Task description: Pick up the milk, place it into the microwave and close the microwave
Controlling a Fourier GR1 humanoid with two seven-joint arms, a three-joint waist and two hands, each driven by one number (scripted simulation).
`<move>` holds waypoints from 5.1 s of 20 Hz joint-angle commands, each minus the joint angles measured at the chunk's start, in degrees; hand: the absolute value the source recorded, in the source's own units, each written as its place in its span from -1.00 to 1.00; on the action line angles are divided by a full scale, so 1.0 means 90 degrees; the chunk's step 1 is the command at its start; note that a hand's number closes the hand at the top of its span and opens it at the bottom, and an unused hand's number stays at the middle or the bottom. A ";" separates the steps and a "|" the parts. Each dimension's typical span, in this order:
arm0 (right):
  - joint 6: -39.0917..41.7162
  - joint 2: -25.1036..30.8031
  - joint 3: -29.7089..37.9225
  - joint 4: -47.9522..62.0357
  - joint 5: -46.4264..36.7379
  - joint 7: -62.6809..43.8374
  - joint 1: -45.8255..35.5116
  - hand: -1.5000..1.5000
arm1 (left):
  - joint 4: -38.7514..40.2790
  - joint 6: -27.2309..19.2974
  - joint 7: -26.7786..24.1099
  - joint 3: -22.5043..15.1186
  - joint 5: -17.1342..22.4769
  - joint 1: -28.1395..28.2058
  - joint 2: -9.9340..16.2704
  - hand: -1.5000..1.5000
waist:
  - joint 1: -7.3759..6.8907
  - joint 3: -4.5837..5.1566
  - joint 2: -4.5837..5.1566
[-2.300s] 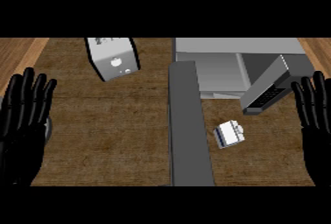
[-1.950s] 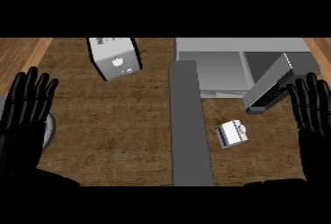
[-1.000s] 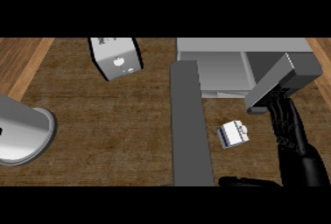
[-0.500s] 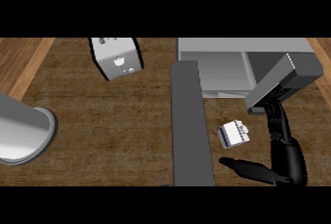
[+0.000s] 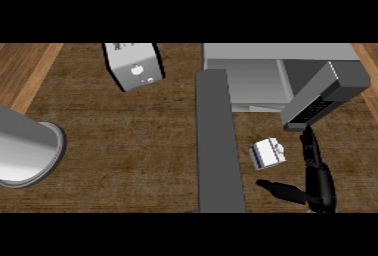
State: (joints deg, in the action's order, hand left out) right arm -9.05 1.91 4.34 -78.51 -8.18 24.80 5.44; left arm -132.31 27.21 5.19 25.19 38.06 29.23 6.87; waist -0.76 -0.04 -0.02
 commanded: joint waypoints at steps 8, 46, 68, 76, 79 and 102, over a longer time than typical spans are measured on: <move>-0.0001 0.0379 0.0635 0.3199 -0.0067 0.2147 -0.0866 -1.00 | -0.0298 0.0199 0.0248 0.0543 0.0761 0.0031 0.0077 -1.00 | 0.0004 -0.0003 0.0009; 0.1412 0.0550 0.1365 0.7172 0.0229 0.4737 -0.3478 1.00 | -0.0318 0.0697 0.0772 0.0927 0.1610 0.0324 0.0019 -1.00 | -0.0039 -0.0010 0.0032; 0.0566 0.1194 0.1415 0.7584 -0.0045 0.2947 -0.5765 1.00 | -0.0113 0.0968 0.1020 0.0870 0.1230 -0.0027 -0.0387 -1.00 | -0.0186 -0.0011 0.0093; 0.0528 0.1464 0.1486 0.7912 -0.0086 0.2505 -0.6371 1.00 | 0.0257 0.1008 0.1016 0.0851 0.1183 -0.0496 -0.0158 -1.00 | -0.0375 -0.0023 0.0203; 0.0010 0.1720 0.1312 0.7928 -0.0333 0.2254 -0.6623 1.00 | 0.0509 0.1221 0.0840 0.0958 0.1239 -0.0616 -0.0087 -1.00 | -0.0523 -0.0020 0.0257; -0.1407 0.2370 0.1439 0.8143 -0.0442 0.1691 -0.7079 1.00 | 0.0864 0.1079 0.1026 0.0767 0.1235 -0.1411 0.0423 -1.00 | -0.1025 -0.0069 0.0636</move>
State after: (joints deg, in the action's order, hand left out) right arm -20.96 22.96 17.05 -5.38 -12.22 39.94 -58.31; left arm -125.22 36.77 14.29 32.32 49.15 17.58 9.92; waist -9.27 -0.56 4.94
